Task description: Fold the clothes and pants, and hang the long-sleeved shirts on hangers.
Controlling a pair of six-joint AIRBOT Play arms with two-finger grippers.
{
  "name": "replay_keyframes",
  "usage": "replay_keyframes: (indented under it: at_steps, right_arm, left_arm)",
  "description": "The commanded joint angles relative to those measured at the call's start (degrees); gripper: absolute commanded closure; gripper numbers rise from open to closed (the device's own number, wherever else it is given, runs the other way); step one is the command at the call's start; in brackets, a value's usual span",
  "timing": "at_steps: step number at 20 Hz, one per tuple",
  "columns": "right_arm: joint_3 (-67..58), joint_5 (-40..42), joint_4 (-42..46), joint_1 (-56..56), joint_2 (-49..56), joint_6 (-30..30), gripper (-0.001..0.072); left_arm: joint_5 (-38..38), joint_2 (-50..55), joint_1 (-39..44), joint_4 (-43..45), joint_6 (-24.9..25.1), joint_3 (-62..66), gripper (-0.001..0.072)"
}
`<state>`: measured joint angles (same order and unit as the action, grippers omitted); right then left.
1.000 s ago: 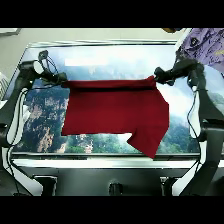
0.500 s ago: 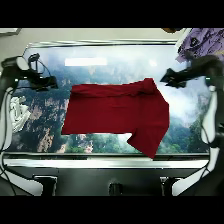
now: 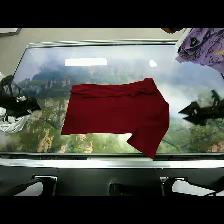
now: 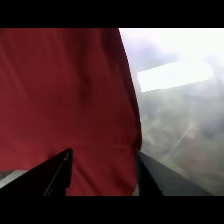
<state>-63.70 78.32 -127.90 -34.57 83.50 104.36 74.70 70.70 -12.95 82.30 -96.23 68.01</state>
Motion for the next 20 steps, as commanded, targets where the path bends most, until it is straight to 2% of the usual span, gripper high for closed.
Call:
replay_keyframes:
  at_steps: [1,11,13,16,18,20]
  right_arm:
    - [10.62,-2.6,-1.05,0.15,-1.64,3.67,0.029]
    - [12.55,-7.02,-2.38,2.03,2.84,7.45,0.0296]
    - [12.55,-8.11,-2.84,2.03,4.04,7.85,0.0317]
    - [12.55,-7.91,-4.2,2.03,5.88,8.9,0.0415]
    - [12.55,-7.91,-5.51,2.16,6.86,9.92,0.0416]
    - [12.55,-8.33,-5.2,3.93,7.61,10.51,0.0416]
  left_arm:
    - [-2.54,-5.99,-1.49,-2.89,-0.44,-8.24,0.0151]
    - [-2.6,-5.81,-1.51,-2.12,-0.26,-8.2,0.0151]
    - [-2.58,-5.77,-1.49,-2.19,-0.26,-8.2,0.0151]
    - [-2.58,-5.75,-1.49,-2.21,-0.26,-8.2,0.0151]
    - [-2.56,-5.75,-1.49,-2.36,-0.33,-8.2,0.0151]
    - [-0.96,-5.75,-1.49,-2.82,-3.65,-8.2,0.015]
